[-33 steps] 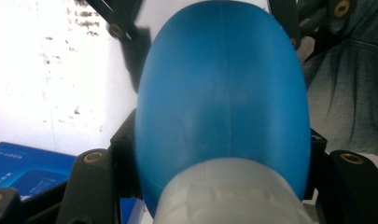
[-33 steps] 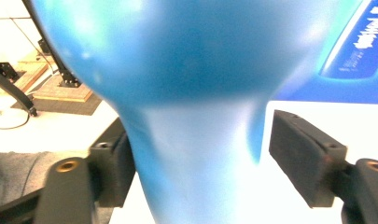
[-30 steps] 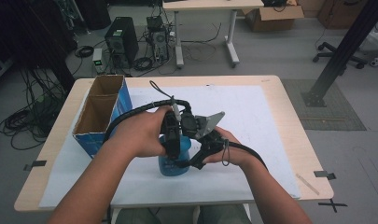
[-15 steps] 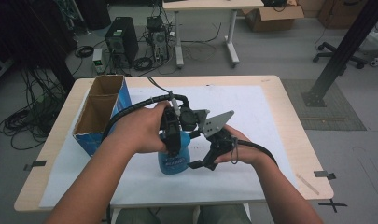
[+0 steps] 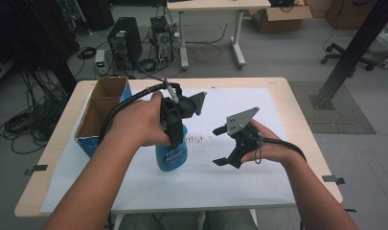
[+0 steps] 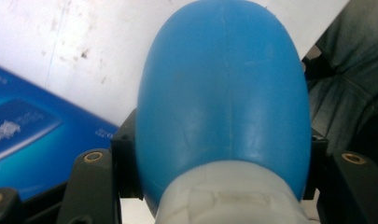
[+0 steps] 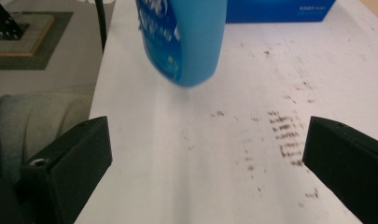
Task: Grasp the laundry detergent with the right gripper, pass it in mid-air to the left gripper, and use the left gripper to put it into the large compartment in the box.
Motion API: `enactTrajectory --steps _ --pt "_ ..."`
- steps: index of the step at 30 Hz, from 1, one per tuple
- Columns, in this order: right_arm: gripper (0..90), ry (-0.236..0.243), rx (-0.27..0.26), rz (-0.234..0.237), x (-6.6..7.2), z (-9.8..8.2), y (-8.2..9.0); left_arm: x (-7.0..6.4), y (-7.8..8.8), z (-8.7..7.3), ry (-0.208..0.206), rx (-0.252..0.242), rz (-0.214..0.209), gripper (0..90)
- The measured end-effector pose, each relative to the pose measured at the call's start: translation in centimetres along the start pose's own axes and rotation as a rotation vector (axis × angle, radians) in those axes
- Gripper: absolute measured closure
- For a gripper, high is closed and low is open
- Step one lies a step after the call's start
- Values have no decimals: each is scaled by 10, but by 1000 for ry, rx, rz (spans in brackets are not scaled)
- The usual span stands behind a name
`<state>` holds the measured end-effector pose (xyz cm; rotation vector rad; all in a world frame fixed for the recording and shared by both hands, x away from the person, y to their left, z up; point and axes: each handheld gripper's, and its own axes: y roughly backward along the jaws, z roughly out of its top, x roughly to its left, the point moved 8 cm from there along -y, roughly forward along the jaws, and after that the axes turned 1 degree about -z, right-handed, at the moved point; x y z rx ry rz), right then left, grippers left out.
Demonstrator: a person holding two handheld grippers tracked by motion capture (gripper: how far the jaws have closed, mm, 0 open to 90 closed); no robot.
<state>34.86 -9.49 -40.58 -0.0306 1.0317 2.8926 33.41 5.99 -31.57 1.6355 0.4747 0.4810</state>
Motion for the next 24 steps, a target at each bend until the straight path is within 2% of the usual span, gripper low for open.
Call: enactTrajectory --steps 12,14,18,24 --pt "18 6 84 -44 -7 -15 24 29 34 -4 313 -52 -53 386" --pt "19 8 100 -49 -8 -16 27 37 38 -7 362 -44 -58 386" --pt "21 12 127 -63 -10 -19 32 52 51 -14 449 -31 -48 386" --pt "22 22 149 -74 -12 -22 38 73 79 -28 563 -43 -48 386"
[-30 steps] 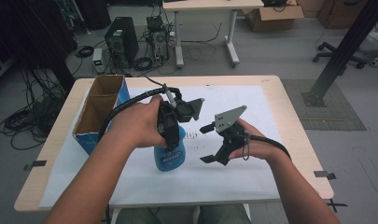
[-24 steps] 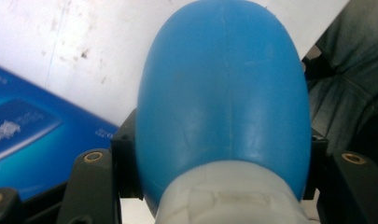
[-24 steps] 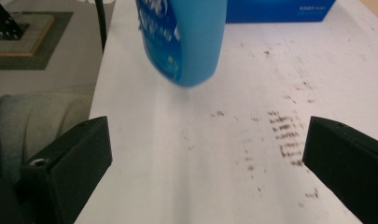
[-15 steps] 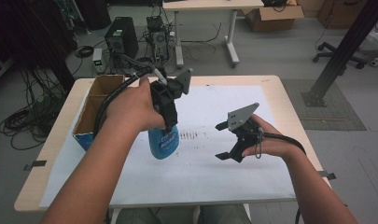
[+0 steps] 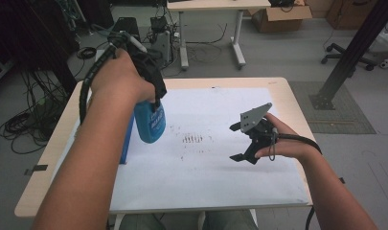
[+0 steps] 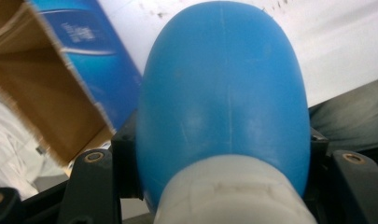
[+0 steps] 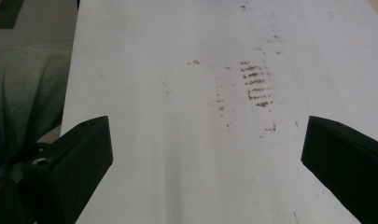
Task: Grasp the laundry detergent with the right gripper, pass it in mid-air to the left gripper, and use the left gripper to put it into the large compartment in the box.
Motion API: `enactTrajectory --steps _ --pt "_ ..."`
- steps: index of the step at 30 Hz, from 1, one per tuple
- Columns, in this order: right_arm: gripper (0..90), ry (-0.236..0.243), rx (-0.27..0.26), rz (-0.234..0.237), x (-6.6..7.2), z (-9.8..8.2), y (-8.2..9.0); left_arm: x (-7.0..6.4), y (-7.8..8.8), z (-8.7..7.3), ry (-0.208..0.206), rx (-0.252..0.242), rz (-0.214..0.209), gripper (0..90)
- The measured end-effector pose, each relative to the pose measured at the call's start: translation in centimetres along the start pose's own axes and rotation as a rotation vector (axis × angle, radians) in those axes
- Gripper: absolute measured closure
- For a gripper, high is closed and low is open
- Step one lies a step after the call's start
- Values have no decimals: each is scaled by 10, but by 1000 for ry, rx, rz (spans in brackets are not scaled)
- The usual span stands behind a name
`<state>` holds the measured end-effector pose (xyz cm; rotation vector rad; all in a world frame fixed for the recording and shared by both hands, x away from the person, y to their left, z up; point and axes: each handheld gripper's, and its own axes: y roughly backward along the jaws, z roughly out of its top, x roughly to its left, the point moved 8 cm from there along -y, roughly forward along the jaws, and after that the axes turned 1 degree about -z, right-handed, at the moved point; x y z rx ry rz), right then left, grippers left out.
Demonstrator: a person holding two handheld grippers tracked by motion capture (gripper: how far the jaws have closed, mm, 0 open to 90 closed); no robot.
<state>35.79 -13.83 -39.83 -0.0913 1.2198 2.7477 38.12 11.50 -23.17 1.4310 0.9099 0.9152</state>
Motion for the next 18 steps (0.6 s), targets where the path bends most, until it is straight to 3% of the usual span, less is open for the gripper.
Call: enactTrajectory --steps 9,18 --pt "25 -6 80 0 -7 -8 2 33 37 -6 125 -40 -27 385" --pt "30 -8 161 -4 -13 -9 14 70 48 -14 227 -46 -28 385"
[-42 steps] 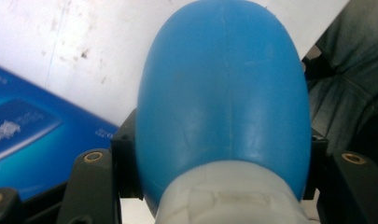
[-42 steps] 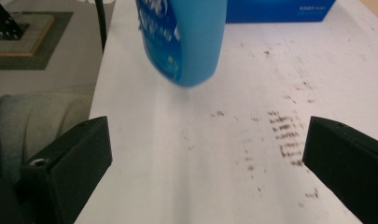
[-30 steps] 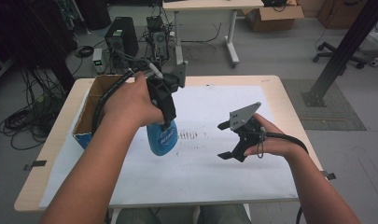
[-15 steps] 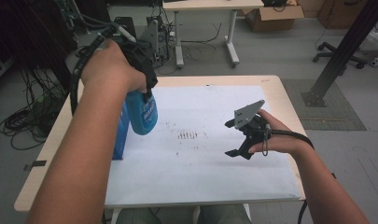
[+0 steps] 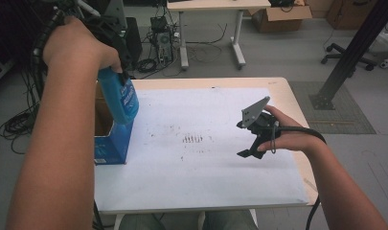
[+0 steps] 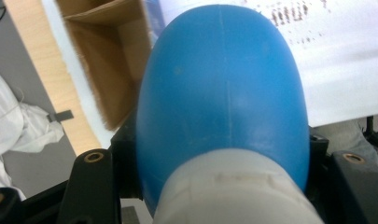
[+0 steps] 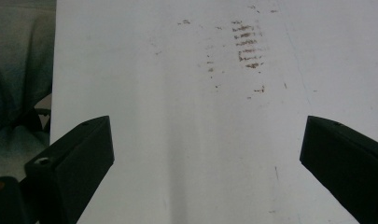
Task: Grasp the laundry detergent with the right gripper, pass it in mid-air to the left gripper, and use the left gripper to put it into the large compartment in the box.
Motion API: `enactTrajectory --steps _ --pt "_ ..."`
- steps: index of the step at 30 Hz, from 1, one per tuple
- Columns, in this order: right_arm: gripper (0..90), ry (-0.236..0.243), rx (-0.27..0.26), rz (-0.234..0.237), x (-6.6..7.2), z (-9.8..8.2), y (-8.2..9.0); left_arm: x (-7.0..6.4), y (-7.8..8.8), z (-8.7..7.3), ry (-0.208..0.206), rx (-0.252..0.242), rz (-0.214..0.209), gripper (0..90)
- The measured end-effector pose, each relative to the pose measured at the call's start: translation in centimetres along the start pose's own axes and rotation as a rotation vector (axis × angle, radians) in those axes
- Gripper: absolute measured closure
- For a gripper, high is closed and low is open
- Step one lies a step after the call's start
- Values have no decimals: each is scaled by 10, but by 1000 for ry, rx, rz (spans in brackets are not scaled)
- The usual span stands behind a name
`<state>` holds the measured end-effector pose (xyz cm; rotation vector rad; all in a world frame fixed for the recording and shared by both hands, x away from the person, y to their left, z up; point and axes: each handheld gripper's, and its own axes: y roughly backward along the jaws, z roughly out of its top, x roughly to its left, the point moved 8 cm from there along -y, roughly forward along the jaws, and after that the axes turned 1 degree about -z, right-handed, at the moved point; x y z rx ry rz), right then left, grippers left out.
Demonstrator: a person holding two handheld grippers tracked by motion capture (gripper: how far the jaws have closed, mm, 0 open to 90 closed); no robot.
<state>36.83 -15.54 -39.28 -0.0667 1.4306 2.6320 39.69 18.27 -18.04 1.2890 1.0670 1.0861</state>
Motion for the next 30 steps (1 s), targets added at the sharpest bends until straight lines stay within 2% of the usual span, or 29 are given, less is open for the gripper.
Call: enactTrajectory --steps 7,15,22,30 --pt "30 -4 20 0 -2 -4 9 23 9 3 79 -9 -2 385" --pt "30 -18 41 3 -5 -14 12 43 11 5 132 -17 0 385" --pt "30 -28 45 5 -6 -18 13 59 7 8 160 -21 0 385" --pt "30 -41 47 7 -9 -20 13 77 -12 7 186 -15 -3 385"
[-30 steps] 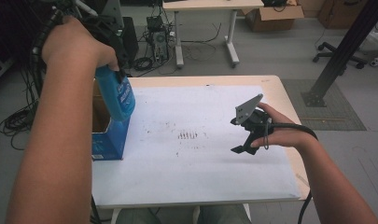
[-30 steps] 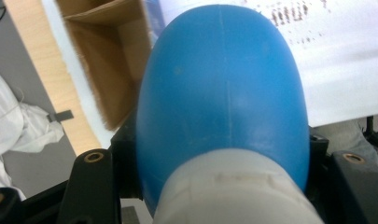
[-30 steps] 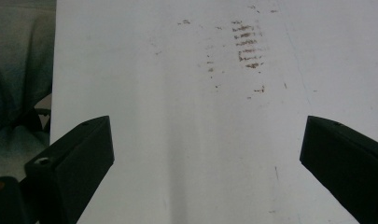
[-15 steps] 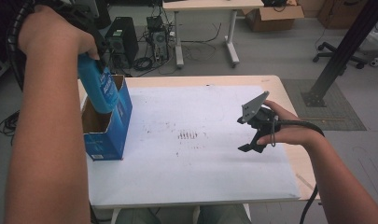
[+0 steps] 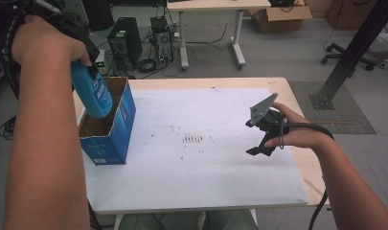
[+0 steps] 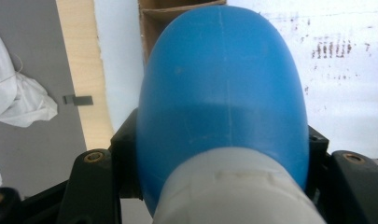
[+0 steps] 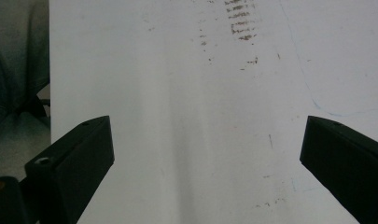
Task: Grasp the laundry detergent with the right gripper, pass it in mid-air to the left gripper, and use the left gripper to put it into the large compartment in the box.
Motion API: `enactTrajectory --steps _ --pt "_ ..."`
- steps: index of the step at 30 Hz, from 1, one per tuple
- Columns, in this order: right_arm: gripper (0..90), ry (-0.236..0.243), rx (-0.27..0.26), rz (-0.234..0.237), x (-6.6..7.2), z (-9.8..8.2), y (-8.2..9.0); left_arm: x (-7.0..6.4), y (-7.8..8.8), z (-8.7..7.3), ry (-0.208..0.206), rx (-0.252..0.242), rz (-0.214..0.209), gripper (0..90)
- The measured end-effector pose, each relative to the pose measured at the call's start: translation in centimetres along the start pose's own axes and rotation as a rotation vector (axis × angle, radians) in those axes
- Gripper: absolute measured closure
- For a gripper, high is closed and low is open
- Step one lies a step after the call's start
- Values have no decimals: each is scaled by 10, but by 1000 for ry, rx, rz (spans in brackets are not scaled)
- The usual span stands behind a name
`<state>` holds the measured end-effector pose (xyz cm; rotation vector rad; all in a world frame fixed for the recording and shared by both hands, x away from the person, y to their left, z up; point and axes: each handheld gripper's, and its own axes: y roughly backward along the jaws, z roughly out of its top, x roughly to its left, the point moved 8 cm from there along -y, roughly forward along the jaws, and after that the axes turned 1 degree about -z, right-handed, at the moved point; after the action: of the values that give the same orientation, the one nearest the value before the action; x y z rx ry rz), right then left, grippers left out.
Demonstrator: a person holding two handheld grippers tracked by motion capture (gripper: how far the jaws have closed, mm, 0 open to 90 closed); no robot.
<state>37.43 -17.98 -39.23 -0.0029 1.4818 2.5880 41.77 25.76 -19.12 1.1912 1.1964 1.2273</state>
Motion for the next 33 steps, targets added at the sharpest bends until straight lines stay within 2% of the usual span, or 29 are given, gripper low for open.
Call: enactTrajectory --steps 11,20,33 --pt "31 -10 7 3 -1 0 -5 15 -23 0 6 14 -1 385" --pt "31 -13 3 4 1 2 -8 16 -47 -1 -3 22 -21 385" --pt "31 -9 7 15 2 2 -13 17 -84 -1 -13 44 -18 385"
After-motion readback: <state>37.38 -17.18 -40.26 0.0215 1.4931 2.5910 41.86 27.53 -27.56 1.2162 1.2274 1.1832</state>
